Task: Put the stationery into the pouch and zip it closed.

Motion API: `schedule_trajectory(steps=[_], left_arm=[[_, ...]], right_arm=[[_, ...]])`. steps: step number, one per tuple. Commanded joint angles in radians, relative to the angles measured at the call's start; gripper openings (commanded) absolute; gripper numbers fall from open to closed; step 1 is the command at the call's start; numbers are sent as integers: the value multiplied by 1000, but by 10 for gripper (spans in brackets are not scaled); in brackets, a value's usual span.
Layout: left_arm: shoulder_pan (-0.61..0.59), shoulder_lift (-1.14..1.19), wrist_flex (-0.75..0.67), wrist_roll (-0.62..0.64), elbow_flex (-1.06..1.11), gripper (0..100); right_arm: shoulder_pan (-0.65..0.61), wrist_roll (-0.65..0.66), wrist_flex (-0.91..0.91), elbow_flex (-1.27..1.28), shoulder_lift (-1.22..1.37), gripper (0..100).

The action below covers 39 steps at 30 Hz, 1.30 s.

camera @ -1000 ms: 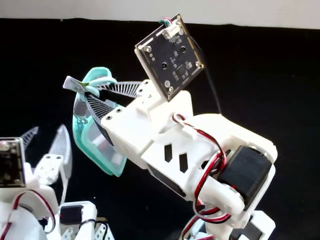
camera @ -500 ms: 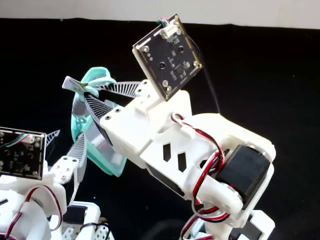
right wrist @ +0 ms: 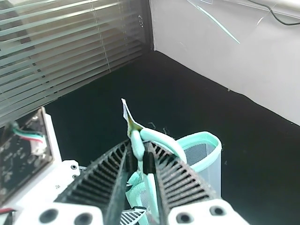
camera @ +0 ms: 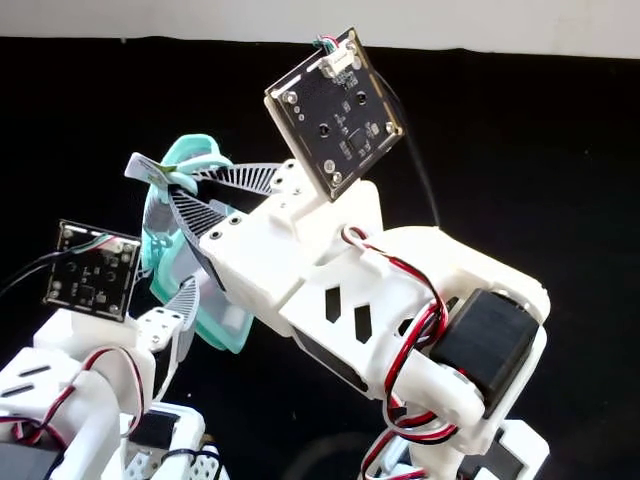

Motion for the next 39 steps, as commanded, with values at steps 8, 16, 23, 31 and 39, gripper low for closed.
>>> schedule_trajectory(steps=[8, 16, 23, 31, 39], left_arm=[[16, 5, -68, -11, 13, 164], [16, 2, -117, -11, 93, 164], [16, 7, -210, -11, 114, 118], [16, -1, -203, -71, 116, 6], [16, -1, -155, -75, 108, 6]], right_arm=[[-5, -6, -12, -24, 2, 6], [-2, -5, -10, -24, -1, 6], [-2, -5, -10, -24, 1, 6], [4, -5, -10, -18, -4, 6], [252, -3, -12, -22, -4, 6]])
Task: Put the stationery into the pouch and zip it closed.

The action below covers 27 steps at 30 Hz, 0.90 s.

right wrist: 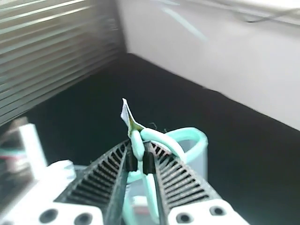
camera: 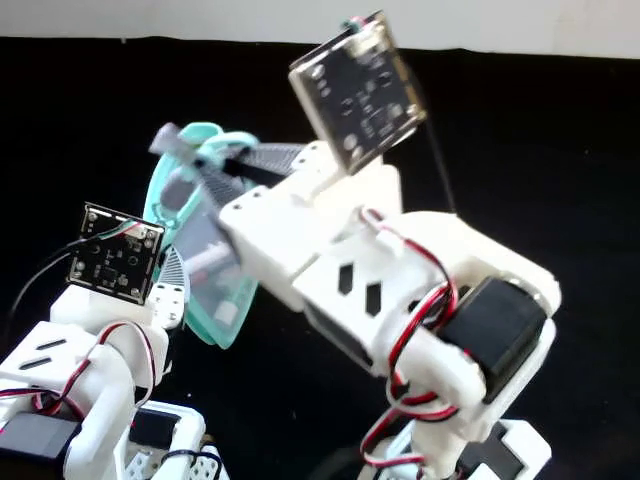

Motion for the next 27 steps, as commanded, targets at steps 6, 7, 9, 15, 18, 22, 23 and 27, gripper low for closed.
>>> schedule_trajectory(steps=[6, 7, 9, 15, 18, 22, 23, 27], left_arm=[[7, -2, 32, -9, -5, 6], [7, -2, 32, -9, -5, 6], [7, -2, 32, -9, -5, 6], [7, -102, 35, -9, 1, 6], [7, -143, 69, -9, 1, 6], [7, -176, 100, -9, 1, 6], [7, -177, 100, -9, 1, 6], [7, -173, 95, -9, 1, 6]], right_arm=[[363, -2, -21, -16, 4, 6], [394, -2, -21, -16, 4, 6], [452, -2, -24, -16, 4, 6], [590, -2, -30, 51, 5, 6], [630, -2, -68, 148, 4, 6], [625, -11, -105, 274, -7, 6], [598, -11, -104, 295, -7, 6], [443, -11, 7, 331, -7, 6]])
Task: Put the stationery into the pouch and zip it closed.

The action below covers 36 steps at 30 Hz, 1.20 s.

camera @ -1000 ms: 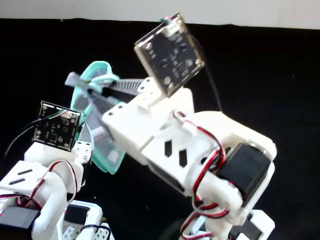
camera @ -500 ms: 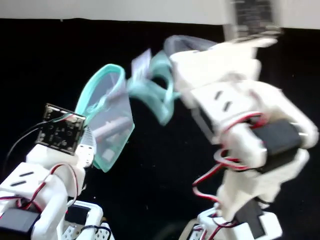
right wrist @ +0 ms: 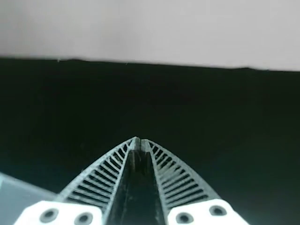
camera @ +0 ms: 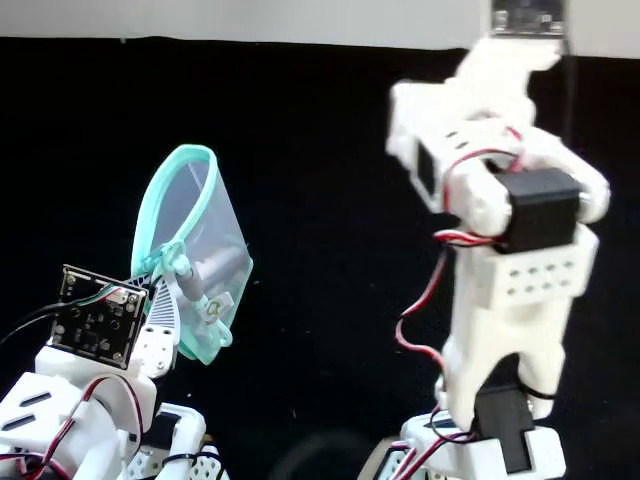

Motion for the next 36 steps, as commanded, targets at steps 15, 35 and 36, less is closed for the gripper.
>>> schedule_trajectory(steps=[15, 35, 36], left_arm=[[4, -4, -8, -6, -5, 6], [4, 5, -172, 49, 39, 6], [4, 5, -178, 49, 56, 6]], right_arm=[[-558, -60, 179, 300, -36, 186], [-760, -130, -430, 1283, -550, 187], [-762, -130, -464, 1303, -550, 187]])
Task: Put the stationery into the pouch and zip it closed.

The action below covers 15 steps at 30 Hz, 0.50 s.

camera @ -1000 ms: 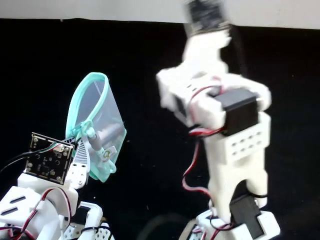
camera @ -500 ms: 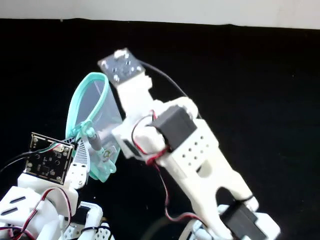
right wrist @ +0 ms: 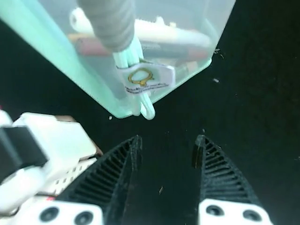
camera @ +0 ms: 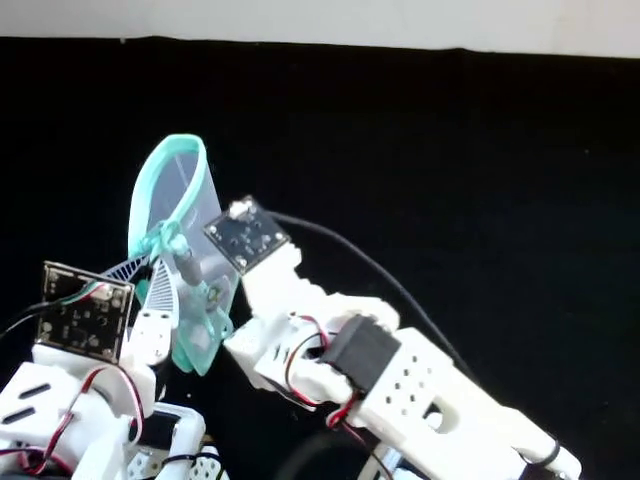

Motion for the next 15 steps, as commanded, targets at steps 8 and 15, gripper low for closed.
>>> schedule_trajectory(steps=[8, 15], left_arm=[[2, 2, -60, 12, 54, 6], [2, 2, -60, 12, 54, 6]], right_arm=[[-91, -11, -311, 128, -35, 190], [-61, -11, -473, 259, -35, 190]])
